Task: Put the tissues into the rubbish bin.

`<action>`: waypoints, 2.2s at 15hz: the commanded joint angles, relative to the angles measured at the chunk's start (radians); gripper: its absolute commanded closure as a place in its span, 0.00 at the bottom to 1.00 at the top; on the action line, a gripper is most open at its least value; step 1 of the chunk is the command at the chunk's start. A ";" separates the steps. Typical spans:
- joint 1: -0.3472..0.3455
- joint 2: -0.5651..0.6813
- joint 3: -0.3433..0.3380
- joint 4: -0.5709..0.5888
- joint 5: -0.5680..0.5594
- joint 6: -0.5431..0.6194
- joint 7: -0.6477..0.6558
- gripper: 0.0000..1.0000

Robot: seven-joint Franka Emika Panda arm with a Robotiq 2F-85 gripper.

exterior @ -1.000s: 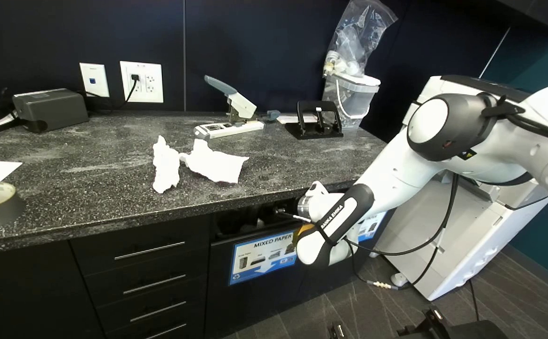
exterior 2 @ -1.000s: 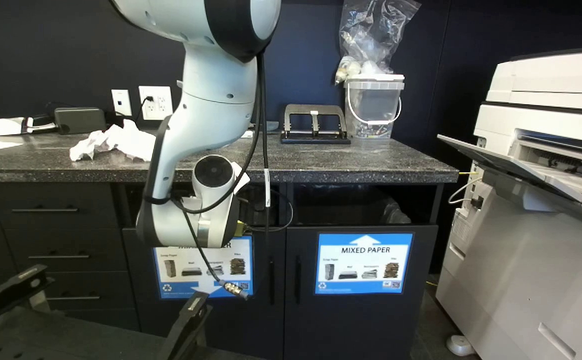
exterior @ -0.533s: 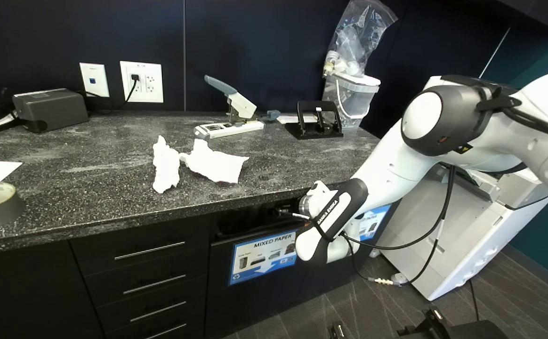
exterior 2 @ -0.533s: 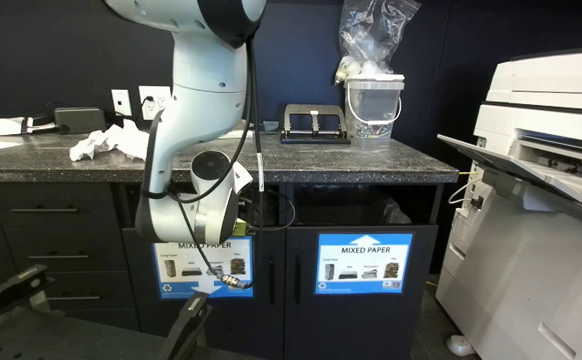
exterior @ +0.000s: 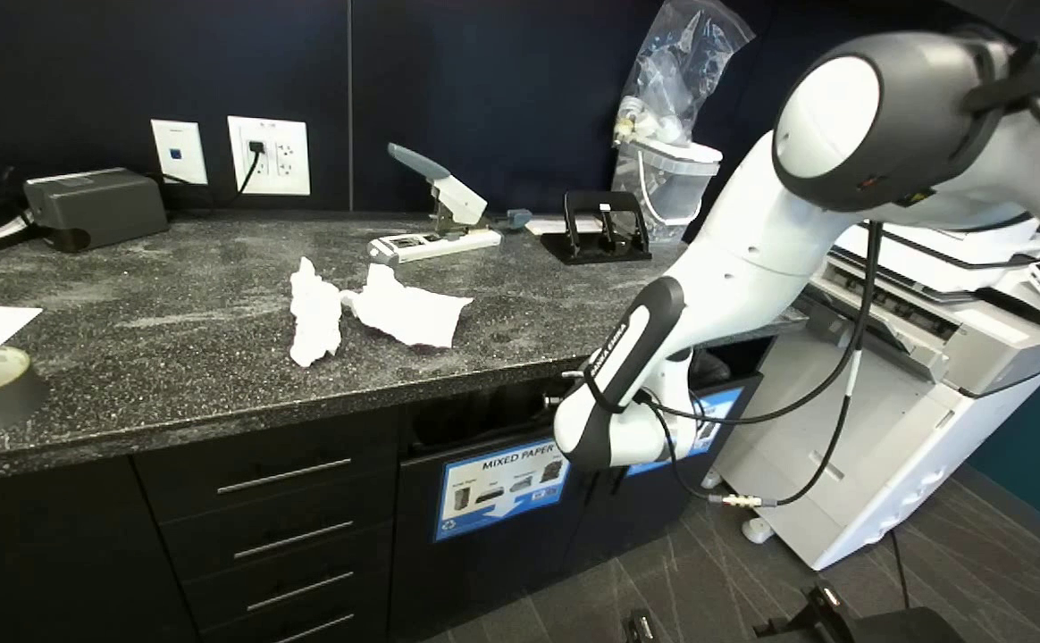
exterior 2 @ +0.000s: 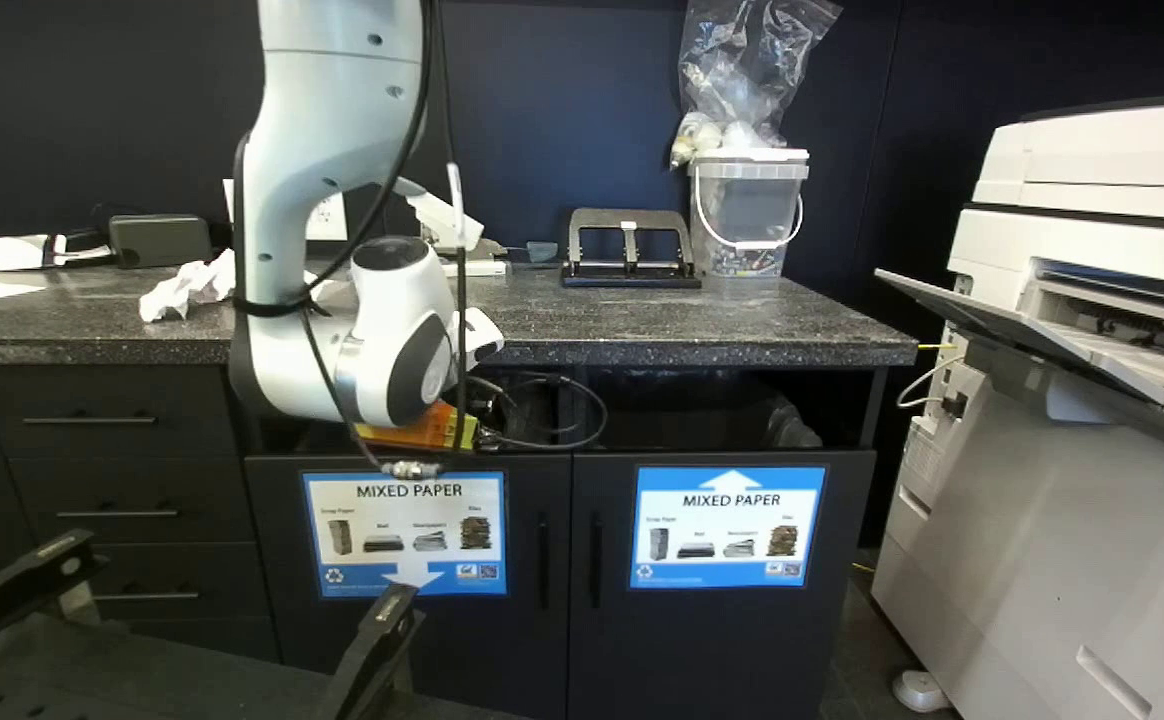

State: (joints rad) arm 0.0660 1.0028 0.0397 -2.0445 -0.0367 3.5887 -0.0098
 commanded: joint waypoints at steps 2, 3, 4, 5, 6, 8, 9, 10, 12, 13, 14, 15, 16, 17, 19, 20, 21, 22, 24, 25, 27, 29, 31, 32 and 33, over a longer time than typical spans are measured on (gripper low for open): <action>0.240 -0.304 -0.145 -0.232 0.222 -0.296 0.037 0.00; 0.327 -0.359 -0.210 -0.263 0.258 -0.379 0.058 0.00; 0.396 -0.412 -0.280 -0.287 0.257 -0.471 0.081 0.00; 0.464 -0.449 -0.351 -0.298 0.230 -0.555 0.117 0.00; 0.542 -0.484 -0.426 -0.301 0.175 -0.645 0.172 0.00; 0.618 -0.575 -0.486 -0.299 0.027 -0.822 0.276 0.00; 0.627 -0.622 -0.487 -0.280 -0.046 -0.912 0.323 0.00; 0.625 -0.668 -0.470 -0.251 -0.111 -1.001 0.371 0.00; 0.567 -0.757 -0.371 -0.210 -0.181 -1.112 0.409 0.00; 0.536 -0.793 -0.313 -0.186 -0.190 -1.152 0.412 0.00; 0.501 -0.823 -0.250 -0.155 -0.177 -1.194 0.398 0.00; 0.466 -0.833 -0.191 -0.118 -0.154 -1.213 0.391 0.00; 0.431 -0.831 -0.138 -0.087 -0.140 -1.213 0.378 0.00; 0.392 -0.831 -0.083 -0.061 -0.108 -1.209 0.338 0.00; 0.334 -0.793 -0.001 -0.015 -0.078 -1.170 0.272 0.00; 0.312 -0.773 0.026 0.010 -0.080 -1.165 0.236 0.00; 0.290 -0.754 0.050 0.029 -0.075 -1.165 0.181 0.00; 0.269 -0.725 0.073 0.047 -0.067 -1.162 0.118 0.00; 0.229 -0.670 0.104 0.097 -0.061 -1.181 -0.008 0.00; 0.212 -0.634 0.115 0.123 -0.062 -1.181 -0.067 0.00; 0.176 -0.574 0.135 0.187 -0.056 -1.197 -0.176 0.00; 0.145 -0.507 0.155 0.255 -0.048 -1.199 -0.272 0.00; 0.120 -0.445 0.175 0.329 -0.037 -1.213 -0.351 0.00; 0.111 -0.416 0.186 0.362 -0.034 -1.219 -0.388 0.00; 0.101 -0.393 0.201 0.396 -0.026 -1.232 -0.426 0.00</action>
State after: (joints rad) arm 0.2003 0.5198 0.1917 -1.7847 -0.0918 2.4044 -0.3256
